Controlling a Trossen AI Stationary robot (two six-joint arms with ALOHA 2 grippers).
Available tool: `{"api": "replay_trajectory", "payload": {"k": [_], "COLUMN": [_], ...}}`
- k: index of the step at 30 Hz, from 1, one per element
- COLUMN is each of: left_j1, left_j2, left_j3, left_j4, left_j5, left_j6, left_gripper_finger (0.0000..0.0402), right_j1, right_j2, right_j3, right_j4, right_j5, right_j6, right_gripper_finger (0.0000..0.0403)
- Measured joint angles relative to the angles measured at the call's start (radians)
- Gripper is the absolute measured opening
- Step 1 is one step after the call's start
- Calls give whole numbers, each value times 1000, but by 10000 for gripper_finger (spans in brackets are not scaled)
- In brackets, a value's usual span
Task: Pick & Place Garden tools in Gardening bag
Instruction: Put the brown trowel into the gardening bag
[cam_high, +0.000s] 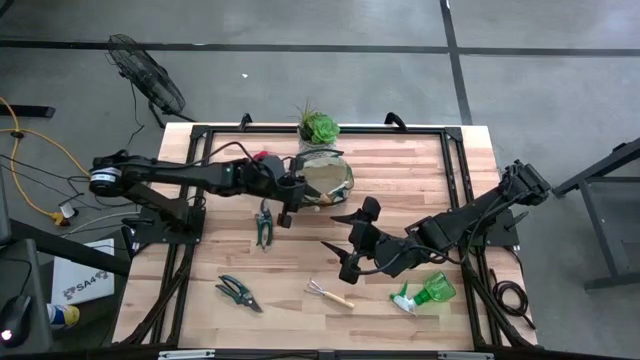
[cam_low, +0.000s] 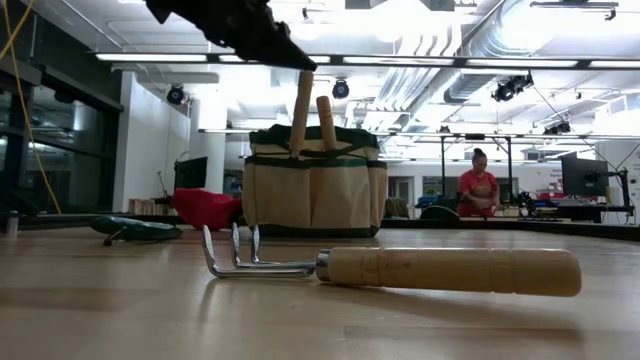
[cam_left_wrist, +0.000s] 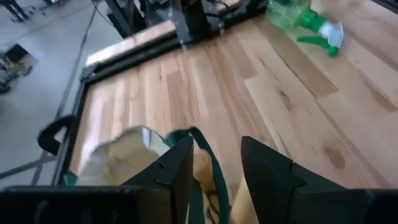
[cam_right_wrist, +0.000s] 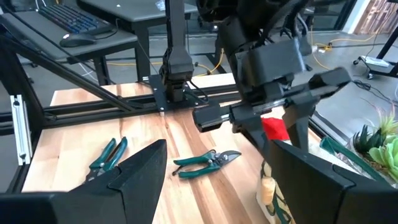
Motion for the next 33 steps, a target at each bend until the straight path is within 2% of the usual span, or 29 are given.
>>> {"api": "replay_trajectory", "payload": {"k": [8, 11, 14, 16, 18, 27, 33], "left_j1": [0, -1, -26, -55, -85, -221, -236], "left_j2": [-97, -135, -151, -150, -142, -33, 55], "left_j3": [0, 0, 0, 0, 0, -1, 0], "left_j4": [-39, -86, -120, -134, -140, -75, -35], "left_j5": [87, 160, 189, 189, 183, -52, -256], "left_j6": [-9, -21, -61, -62, -62, -88, -121], "left_gripper_finger": [131, 122, 81, 33, 11, 1, 1], "right_j1": [0, 0, 0, 0, 0, -1, 0], "right_j2": [0, 0, 0, 0, 0, 0, 0], "right_j3": [0, 0, 0, 0, 0, 0, 0], "right_j4": [-1, -1, -3, -4, -5, -7, -7], "right_j5": [0, 0, 0, 0, 0, 0, 0], "right_j6": [7, 7, 6, 6, 4, 4, 6], "right_gripper_finger": [274, 274, 274, 274, 274, 274, 274]}}
